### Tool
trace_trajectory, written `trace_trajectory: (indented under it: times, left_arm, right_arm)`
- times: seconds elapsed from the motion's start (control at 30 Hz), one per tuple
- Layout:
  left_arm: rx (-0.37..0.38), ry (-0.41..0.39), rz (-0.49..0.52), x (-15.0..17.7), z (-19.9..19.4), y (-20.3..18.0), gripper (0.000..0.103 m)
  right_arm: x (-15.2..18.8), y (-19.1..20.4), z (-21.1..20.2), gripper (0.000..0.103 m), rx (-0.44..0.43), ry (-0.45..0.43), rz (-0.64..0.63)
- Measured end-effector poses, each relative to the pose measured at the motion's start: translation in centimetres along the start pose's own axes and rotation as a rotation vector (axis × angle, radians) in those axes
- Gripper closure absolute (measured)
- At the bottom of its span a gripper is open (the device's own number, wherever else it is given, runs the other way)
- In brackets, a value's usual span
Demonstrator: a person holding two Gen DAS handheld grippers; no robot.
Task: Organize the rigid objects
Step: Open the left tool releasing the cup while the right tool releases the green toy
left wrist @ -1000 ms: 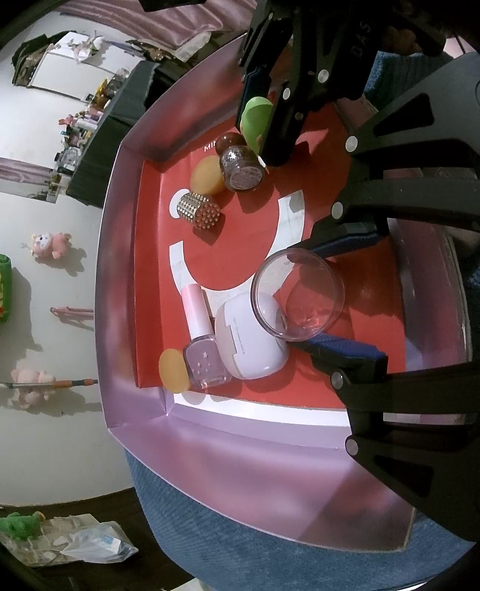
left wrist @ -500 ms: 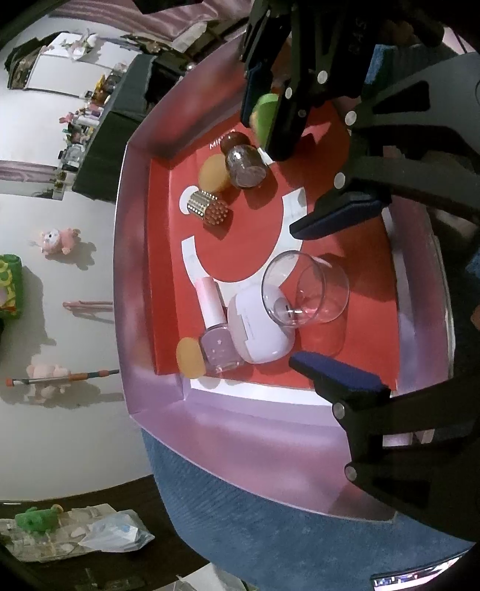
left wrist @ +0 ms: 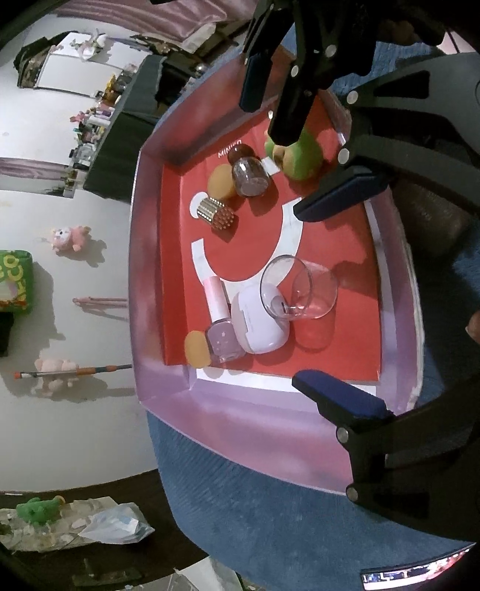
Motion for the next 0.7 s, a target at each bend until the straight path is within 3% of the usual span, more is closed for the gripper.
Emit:
trace_trajectory:
  times: [0.13, 0.23, 0.7]
  left_arm:
    - [-0.010, -0.024, -0.003, -0.2, -1.1, 0.0, 0.009]
    - [-0.013, -0.037, 0.000, -0.2, -1.9, -0.1, 0.009]
    - [-0.033, -0.072, 0.024, 0.5, -5.0, -1.2, 0.009]
  right_arm:
    - [-0.2, 0.4, -1.3, 0.024, -0.015, -0.023, -0.005]
    - [-0.2, 0.7, -2.6, 0.014, -0.026, -0.051, -0.007]
    - [0.4, 1.8, -7.1, 0.000, -0.085, -0.136, -0.006]
Point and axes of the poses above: each gripper's, at about its wrist camera, not at the fingertips, and z roughly the way its jaws point, y to its left, x to its underside, the point moved 4 cm from there along z, roughly the way its jaws point, and after that the axes turned 11 degrees about -y, right-handed, at the moved point
